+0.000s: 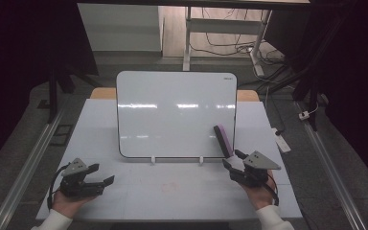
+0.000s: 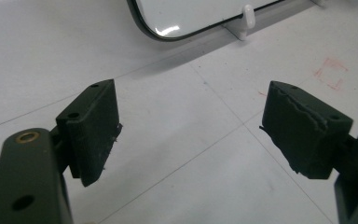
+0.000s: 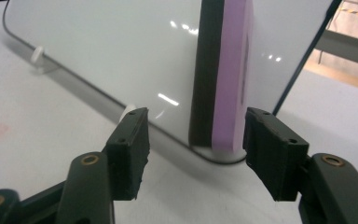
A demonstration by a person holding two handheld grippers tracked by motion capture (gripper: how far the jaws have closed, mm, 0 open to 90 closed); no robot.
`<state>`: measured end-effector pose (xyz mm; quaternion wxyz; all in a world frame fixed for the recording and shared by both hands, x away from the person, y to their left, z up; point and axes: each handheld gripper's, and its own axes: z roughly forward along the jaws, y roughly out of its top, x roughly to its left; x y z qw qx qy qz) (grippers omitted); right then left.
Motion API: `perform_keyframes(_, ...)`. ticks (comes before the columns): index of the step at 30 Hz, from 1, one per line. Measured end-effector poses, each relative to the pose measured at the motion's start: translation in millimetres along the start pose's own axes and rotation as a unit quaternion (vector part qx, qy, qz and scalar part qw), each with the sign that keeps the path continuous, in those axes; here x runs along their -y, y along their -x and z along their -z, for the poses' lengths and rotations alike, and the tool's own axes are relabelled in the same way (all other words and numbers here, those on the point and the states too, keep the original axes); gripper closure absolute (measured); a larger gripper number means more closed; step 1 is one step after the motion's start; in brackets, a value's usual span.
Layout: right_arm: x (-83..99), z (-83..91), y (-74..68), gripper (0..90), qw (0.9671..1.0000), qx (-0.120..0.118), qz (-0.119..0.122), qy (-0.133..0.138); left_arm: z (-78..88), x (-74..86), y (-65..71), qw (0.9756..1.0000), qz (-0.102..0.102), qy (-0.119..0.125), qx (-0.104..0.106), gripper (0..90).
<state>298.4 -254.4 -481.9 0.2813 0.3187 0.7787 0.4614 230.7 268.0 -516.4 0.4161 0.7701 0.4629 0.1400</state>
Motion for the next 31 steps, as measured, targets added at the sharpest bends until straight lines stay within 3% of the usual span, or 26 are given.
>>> perform_keyframes(9,21.0,11.2,11.3,35.9,0.9995,-0.021,0.004,-0.023,-4.6,0.0,2.7,0.9998,-0.008,-0.012,0.011,19.1)
perform_keyframes(14,31.0,10.5,19.8,35.6,0.9989,-0.024,-0.007,-0.039,-6.0,-0.1,3.1,0.9998,-0.009,-0.015,0.014,19.1)
perform_keyframes(31,32.3,9.4,21.5,35.3,0.9990,-0.025,-0.004,-0.036,-5.9,0.2,2.8,0.9997,-0.006,-0.017,0.016,18.8)
